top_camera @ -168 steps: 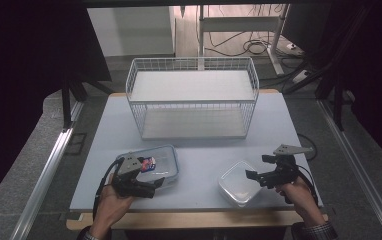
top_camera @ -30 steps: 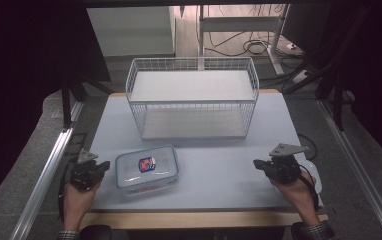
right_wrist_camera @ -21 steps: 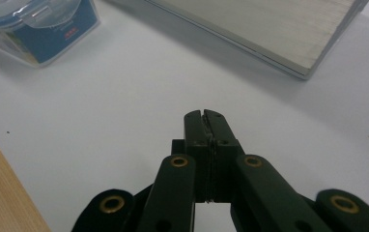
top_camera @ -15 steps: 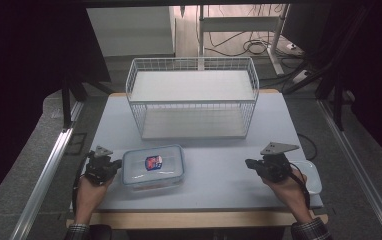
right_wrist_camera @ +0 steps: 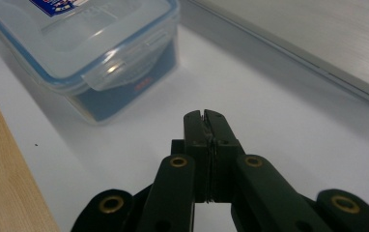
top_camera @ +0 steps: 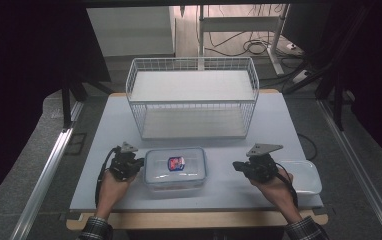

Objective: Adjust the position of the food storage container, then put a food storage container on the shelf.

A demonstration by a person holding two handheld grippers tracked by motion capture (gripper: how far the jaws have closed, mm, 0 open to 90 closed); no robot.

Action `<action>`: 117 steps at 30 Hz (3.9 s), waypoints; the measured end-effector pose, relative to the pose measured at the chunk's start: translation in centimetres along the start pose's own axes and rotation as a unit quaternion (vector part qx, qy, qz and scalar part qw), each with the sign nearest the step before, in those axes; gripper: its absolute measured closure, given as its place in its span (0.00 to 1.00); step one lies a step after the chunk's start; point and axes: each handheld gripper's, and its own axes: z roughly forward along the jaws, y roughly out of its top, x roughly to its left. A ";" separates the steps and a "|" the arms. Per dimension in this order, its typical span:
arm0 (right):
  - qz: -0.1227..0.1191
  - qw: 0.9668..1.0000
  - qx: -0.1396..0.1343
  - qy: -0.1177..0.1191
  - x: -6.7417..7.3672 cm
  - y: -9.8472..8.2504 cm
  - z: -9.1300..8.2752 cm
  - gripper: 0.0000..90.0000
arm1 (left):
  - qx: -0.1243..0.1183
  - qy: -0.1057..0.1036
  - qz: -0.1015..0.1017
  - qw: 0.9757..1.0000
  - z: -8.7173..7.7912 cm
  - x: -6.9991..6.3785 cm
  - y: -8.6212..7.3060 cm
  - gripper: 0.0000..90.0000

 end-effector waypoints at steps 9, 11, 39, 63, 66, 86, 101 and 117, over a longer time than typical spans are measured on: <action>0.004 1.000 0.016 0.003 0.6 -0.2 1.1 0.97 | 0.009 -0.026 0.022 0.999 2.2 -2.7 1.9 1.00; 0.003 1.000 0.021 0.000 0.5 -0.2 1.2 0.97 | 0.010 -0.028 0.025 0.999 2.4 -3.0 2.1 1.00; 0.007 0.999 -0.032 -0.017 0.1 -1.6 -1.6 0.26 | -0.071 -0.071 0.042 0.994 -3.7 -3.3 -2.2 0.12; 0.006 0.999 -0.036 0.000 0.6 -1.4 -0.7 0.05 | -0.092 -0.075 0.071 0.990 -3.2 -3.6 -2.2 0.02; -0.001 1.000 -0.024 -0.003 1.0 -1.0 -0.4 0.01 | -0.081 -0.085 0.076 0.990 -3.0 -3.9 -1.5 0.02; 0.024 0.999 0.007 0.035 1.1 0.7 1.5 0.08 | -0.041 -0.153 0.058 0.986 -0.4 -4.8 1.8 0.07; 0.131 0.976 0.051 0.164 -0.6 0.6 4.7 0.07 | 0.006 -0.285 -0.020 0.958 2.5 -4.0 1.4 0.03; 0.181 0.964 0.032 0.194 -1.5 -0.4 1.9 0.48 | -0.006 -0.320 -0.102 0.942 0.2 -2.7 -0.4 0.49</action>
